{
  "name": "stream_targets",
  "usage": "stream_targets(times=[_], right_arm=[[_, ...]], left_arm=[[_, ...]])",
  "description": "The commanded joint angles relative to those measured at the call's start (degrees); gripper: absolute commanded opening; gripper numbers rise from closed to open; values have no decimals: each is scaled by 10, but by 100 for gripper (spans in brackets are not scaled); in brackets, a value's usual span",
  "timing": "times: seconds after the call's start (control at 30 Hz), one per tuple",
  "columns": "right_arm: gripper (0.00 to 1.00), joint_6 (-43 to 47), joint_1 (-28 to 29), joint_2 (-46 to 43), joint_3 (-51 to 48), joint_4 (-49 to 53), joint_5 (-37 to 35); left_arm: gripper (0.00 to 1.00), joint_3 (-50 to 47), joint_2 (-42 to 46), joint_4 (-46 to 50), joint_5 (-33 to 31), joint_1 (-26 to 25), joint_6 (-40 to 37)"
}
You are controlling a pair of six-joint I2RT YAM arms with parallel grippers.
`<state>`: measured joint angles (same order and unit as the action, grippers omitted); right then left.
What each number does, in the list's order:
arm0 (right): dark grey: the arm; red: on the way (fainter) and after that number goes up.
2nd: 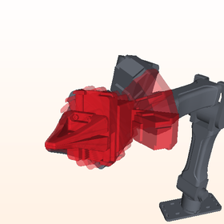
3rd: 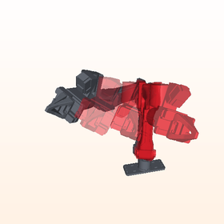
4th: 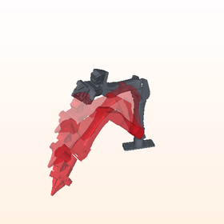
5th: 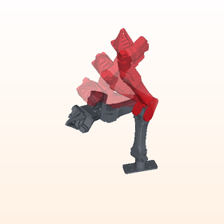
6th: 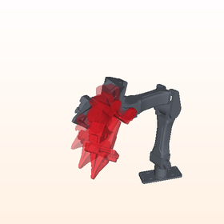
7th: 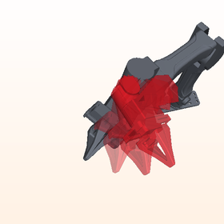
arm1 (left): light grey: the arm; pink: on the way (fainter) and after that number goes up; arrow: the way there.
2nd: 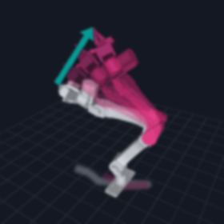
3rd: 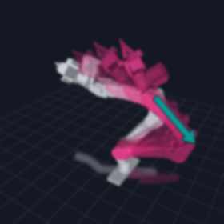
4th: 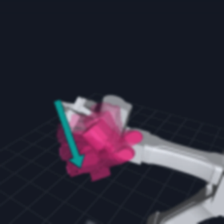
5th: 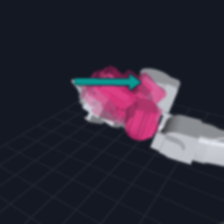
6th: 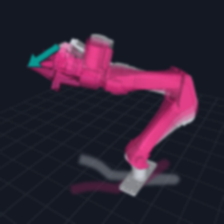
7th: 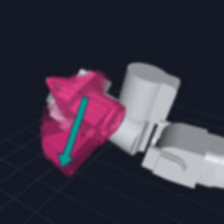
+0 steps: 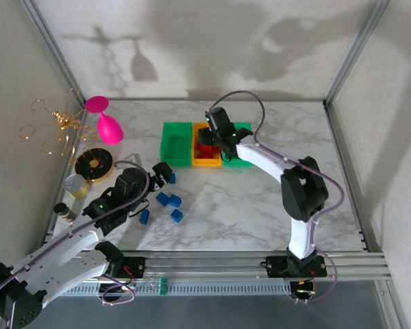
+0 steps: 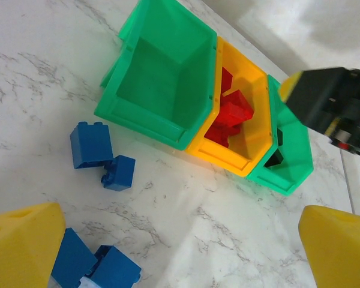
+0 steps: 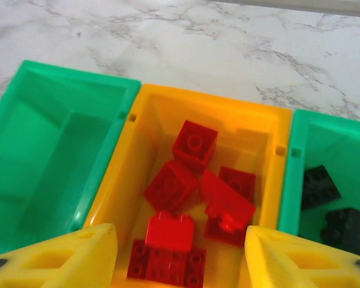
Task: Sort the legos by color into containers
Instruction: Pick up the lego from the middle-left of the table.
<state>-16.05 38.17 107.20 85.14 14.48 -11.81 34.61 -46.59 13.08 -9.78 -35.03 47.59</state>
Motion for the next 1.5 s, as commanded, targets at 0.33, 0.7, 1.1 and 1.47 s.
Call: stream_targets(times=[0.33, 0.7, 1.1, 1.47], right_arm=[[70, -47, 43, -227, -278, -55, 118], [82, -94, 87, -350, -455, -103, 172], [93, -156, 94, -433, -575, -167, 213], [99, -162, 94, -442, -580, -174, 199]], left_arm=[[99, 7, 27, 130, 68, -16, 12], [87, -36, 25, 172, 76, -94, 72], [78, -28, -85, 147, 56, -169, 39], [73, 54, -274, 130, -6, -230, -4]])
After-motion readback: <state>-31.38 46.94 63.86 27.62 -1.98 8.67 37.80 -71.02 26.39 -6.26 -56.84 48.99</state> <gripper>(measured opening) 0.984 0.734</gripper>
